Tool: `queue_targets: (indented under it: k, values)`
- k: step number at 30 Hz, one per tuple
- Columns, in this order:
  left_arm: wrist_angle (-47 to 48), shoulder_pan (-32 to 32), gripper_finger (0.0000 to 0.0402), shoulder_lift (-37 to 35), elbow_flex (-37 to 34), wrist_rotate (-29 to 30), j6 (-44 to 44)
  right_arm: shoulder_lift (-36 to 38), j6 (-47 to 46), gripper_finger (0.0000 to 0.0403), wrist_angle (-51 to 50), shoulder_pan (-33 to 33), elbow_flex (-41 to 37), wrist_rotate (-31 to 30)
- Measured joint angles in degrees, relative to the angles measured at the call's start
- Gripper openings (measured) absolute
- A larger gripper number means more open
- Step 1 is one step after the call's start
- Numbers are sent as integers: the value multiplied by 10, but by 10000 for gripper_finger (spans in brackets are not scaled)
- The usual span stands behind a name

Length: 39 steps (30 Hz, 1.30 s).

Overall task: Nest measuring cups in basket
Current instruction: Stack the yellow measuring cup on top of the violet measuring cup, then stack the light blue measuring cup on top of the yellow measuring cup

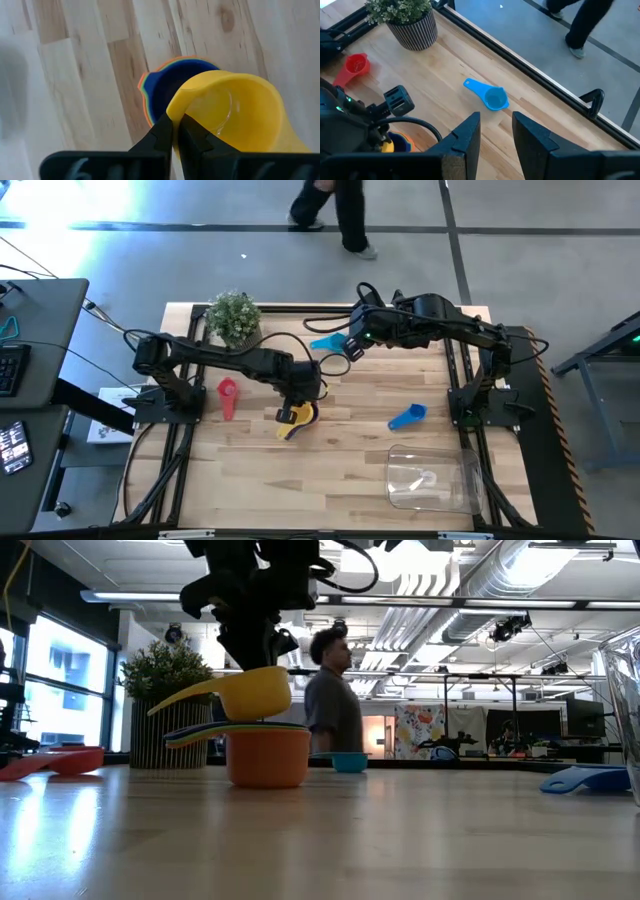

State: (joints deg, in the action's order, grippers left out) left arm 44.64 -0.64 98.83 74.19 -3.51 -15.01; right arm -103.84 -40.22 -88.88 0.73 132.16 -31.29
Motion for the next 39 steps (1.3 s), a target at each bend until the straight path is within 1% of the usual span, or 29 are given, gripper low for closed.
queue_targets:
  k: [5, 14, 19, 31, 34, 39]
  values:
    - [-1, 0, 13, 1, 0, 0, 15, 0, -4, 103, 0, 0, 0, 0]
    - [-5, -1, 17, 1, 0, 12, 15, 0, -6, 103, 0, 0, 0, 2]
    - [-19, -1, 26, 1, 0, 14, 15, 0, -14, 103, 0, 0, 0, 2]
    - [-9, -1, 53, 1, 0, 30, 14, 0, -9, 103, 0, 0, 0, 2]
    - [-6, -2, 62, 0, 0, 29, 32, 0, -9, 103, 0, 0, 0, 2]
    - [33, -11, 67, -23, 0, 29, 75, 0, -7, 103, 0, 0, 0, 1]
